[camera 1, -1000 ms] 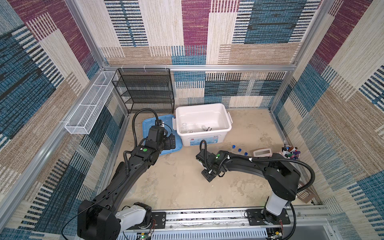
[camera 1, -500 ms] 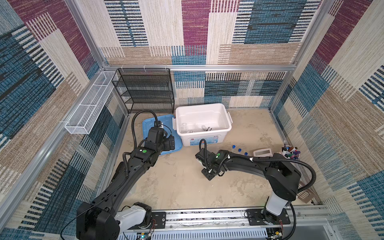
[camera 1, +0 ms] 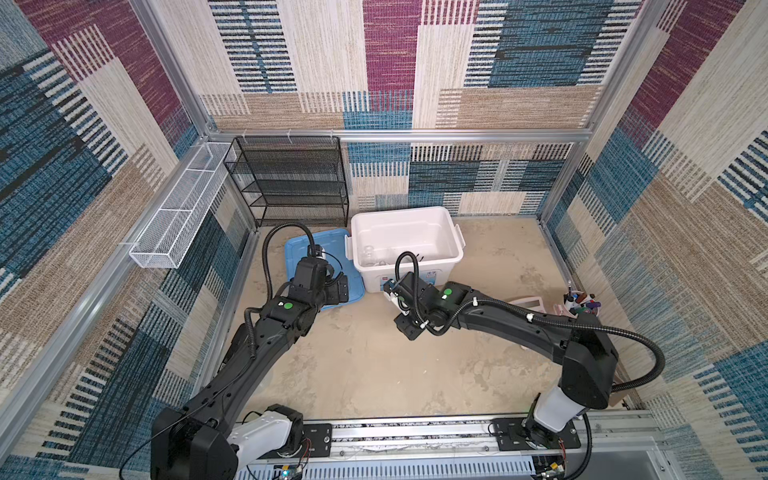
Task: Organize the chemistry lab equipment
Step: 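Lift the crucible with the right gripper and carry it over the bin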
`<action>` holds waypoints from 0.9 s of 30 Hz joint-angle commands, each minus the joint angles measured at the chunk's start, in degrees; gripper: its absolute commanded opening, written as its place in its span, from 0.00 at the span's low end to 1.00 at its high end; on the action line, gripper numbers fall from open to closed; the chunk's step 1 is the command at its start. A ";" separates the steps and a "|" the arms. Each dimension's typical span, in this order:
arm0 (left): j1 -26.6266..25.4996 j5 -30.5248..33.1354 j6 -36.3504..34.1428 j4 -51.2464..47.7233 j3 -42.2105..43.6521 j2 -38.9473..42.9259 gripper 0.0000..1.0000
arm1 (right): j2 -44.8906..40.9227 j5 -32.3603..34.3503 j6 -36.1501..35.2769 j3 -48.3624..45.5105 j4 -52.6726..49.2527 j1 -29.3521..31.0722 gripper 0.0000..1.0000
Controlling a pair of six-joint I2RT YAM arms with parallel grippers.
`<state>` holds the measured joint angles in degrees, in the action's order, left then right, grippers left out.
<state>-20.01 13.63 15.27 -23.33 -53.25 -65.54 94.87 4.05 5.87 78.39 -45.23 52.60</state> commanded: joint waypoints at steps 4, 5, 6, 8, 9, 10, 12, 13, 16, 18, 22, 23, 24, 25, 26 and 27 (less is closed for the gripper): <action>0.15 1.54 1.18 1.11 1.44 0.98 1.00 | -1.05 -2.68 -4.33 8.74 1.58 -3.66 0.42; 0.15 1.40 1.20 1.11 1.56 0.96 1.00 | -0.74 -2.90 -4.87 10.43 2.08 -4.74 0.42; 0.15 1.29 1.27 1.09 1.73 0.86 1.00 | -0.50 -3.06 -5.43 11.85 2.59 -5.89 0.42; 0.15 1.05 1.54 0.93 2.20 0.85 1.00 | 0.10 -3.76 -6.48 15.49 4.19 -8.30 0.42; 0.15 0.95 1.52 0.95 2.44 0.94 1.00 | 0.55 -3.79 -7.01 16.76 4.80 -9.36 0.43; 0.15 0.88 1.54 0.92 2.74 1.09 1.00 | 1.08 -3.71 -7.69 18.24 5.21 -10.60 0.43; 0.18 0.79 1.59 1.00 3.22 1.42 1.00 | 2.72 -4.02 -8.84 21.06 5.62 -13.28 0.43; 0.15 0.62 1.65 1.10 3.64 1.59 0.99 | 3.69 -4.86 -9.26 22.24 5.97 -14.92 0.44; 0.15 -0.46 1.84 1.56 4.63 1.89 0.99 | 6.78 -7.18 -10.18 25.11 6.87 -19.43 0.43; 0.15 -0.83 2.15 1.54 5.16 1.99 1.00 | 9.40 -8.14 -10.70 27.69 6.46 -21.62 0.43; 0.15 -1.01 2.39 1.85 6.37 2.25 1.00 | 16.73 -7.98 -12.22 34.40 2.96 -24.25 0.43; 0.15 -0.93 2.40 1.68 6.64 2.34 1.00 | 18.80 -7.40 -12.44 36.39 1.73 -24.82 0.43; 0.15 -0.82 2.40 1.61 6.74 2.42 1.00 | 20.48 -7.08 -12.56 37.71 0.90 -25.21 0.43; 0.15 -0.59 2.39 1.46 6.94 2.62 1.00 | 22.63 -6.83 -12.77 39.19 0.16 -25.80 0.43; 0.15 -0.46 2.35 1.45 7.09 2.85 1.00 | 24.10 -6.70 -12.80 40.34 -0.32 -26.18 0.43; 0.15 -0.36 2.30 1.53 7.43 3.03 1.00 | 25.90 -6.46 -12.74 41.64 -0.74 -26.70 0.42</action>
<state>-19.90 13.08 16.53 -22.90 -46.28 -63.00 118.06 -3.03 -6.07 117.56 -43.27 26.81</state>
